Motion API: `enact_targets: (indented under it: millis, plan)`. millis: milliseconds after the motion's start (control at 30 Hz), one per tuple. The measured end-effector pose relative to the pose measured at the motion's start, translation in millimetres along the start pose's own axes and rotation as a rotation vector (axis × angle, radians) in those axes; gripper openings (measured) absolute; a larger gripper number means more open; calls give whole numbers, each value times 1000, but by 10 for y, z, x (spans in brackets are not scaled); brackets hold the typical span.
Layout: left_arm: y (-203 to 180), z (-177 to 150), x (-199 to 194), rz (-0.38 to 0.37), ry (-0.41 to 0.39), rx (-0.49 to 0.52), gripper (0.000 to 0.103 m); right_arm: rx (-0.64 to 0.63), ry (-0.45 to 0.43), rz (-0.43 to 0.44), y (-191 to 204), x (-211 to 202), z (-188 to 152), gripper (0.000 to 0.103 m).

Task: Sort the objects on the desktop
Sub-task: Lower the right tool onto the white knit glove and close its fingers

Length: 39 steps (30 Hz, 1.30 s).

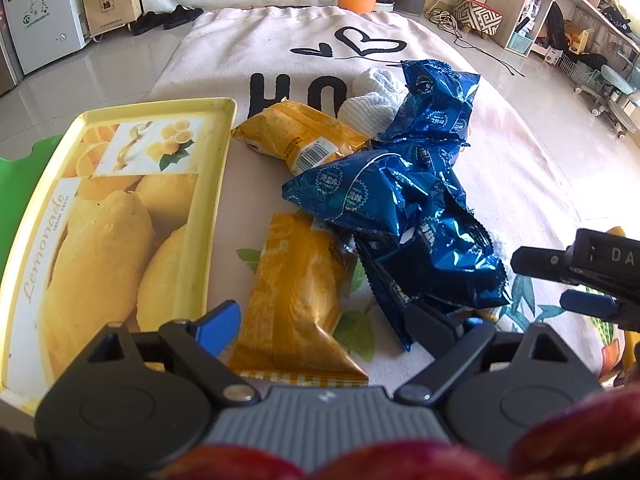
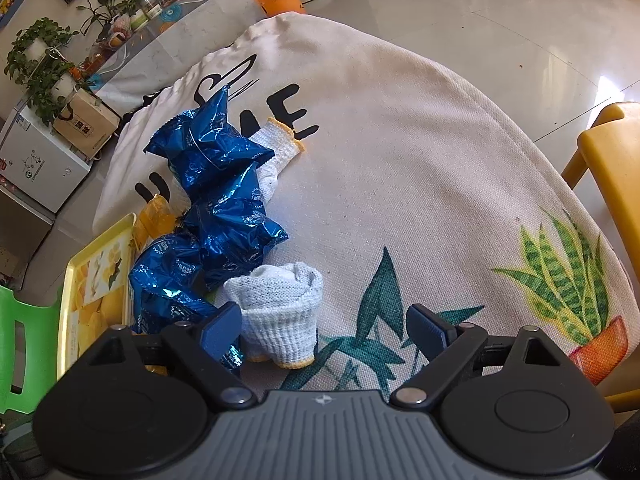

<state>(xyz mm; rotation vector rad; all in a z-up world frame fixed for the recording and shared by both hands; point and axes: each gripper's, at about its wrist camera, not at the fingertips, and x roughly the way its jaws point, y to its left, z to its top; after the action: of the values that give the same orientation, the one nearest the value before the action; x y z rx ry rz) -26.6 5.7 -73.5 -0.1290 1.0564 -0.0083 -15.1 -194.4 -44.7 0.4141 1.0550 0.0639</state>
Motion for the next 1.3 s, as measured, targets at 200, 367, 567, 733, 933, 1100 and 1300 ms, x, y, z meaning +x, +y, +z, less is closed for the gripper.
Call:
enact_targets:
  millis: [200,367,567,733,933,1100,1300]
  plan:
    - [-15,-7,79,-2,4,5,93,-23,6,2,107,103,3,88]
    - [-29,-6,137,5,10,5,96,-20,13,9,142,210,8,82]
    - [-86,-12,152,13,3,21,97,-25,3,48,217,275,2,67]
    - [-113,-14,131,-39,-6,21,97,-46,-14,66,258,256,22,55]
    - [-160,-35,85,-73,-12,30,97,-48,-45,43,239,184,76,53]
    - [-61,-2,51,-43,-26,-37,98,19,15,92,177,252,71,61]
    - [-3,24,88,-25,-22,-71,102,55,26,100,152,309,55,67]
